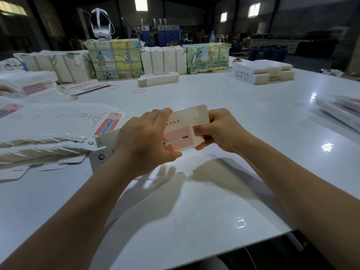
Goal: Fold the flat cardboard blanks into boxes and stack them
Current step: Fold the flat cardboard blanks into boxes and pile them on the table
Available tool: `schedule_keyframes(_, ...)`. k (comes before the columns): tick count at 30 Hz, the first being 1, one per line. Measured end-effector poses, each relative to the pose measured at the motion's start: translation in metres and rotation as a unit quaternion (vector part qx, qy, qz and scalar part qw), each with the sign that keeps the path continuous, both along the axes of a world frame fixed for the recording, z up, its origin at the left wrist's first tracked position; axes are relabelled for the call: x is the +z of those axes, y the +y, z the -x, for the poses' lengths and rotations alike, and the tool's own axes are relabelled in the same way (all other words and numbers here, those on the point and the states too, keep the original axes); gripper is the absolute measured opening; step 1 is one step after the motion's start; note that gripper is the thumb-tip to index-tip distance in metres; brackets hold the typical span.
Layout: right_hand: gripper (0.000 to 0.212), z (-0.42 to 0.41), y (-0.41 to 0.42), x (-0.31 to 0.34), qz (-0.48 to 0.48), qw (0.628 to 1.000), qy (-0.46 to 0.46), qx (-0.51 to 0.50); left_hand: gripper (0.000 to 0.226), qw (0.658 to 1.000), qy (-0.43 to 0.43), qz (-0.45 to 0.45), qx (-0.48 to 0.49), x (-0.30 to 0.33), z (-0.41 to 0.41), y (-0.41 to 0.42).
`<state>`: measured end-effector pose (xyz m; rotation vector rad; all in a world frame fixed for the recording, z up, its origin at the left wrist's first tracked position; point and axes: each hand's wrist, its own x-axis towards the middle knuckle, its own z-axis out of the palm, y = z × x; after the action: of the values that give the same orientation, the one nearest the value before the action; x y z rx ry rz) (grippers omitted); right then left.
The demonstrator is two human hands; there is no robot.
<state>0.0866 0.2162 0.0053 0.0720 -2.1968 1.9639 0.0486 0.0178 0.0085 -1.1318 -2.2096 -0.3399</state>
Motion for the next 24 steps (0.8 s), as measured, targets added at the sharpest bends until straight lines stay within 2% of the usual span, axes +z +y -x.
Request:
schedule_keyframes(3,0.020,-0.002,-0.001,0.000,-0.021,1.000,0.017,-0.008,0.057,1.000,0.014,-0.026,0.009,0.002,-0.002,-0.001)
schedule_keyframes(5,0.017,-0.002,-0.001,0.000,-0.005,1.000,0.013,-0.004,0.057,0.999,0.013,-0.036,0.006,0.002,-0.002,-0.002)
schedule_keyframes(8,0.015,-0.001,-0.002,-0.003,0.023,1.000,-0.001,-0.001,0.070,1.000,-0.006,-0.030,0.002,-0.002,0.003,-0.004)
schedule_keyframes(11,0.014,0.001,0.001,-0.004,0.041,0.999,-0.015,-0.007,0.092,0.998,-0.054,0.004,0.042,-0.007,0.010,-0.007)
schedule_keyframes(13,0.012,0.002,0.005,-0.004,0.054,0.998,-0.025,-0.008,0.095,0.994,-0.084,0.025,0.066,-0.009,0.016,-0.013)
schedule_keyframes(19,0.011,0.003,0.006,-0.008,0.042,0.999,-0.032,-0.007,0.077,0.994,-0.079,-0.010,0.076,-0.007,0.019,-0.015)
schedule_keyframes(24,0.015,0.004,0.002,-0.009,0.088,0.995,-0.043,-0.009,0.070,0.994,-0.071,-0.023,0.086,-0.009,0.020,-0.013)
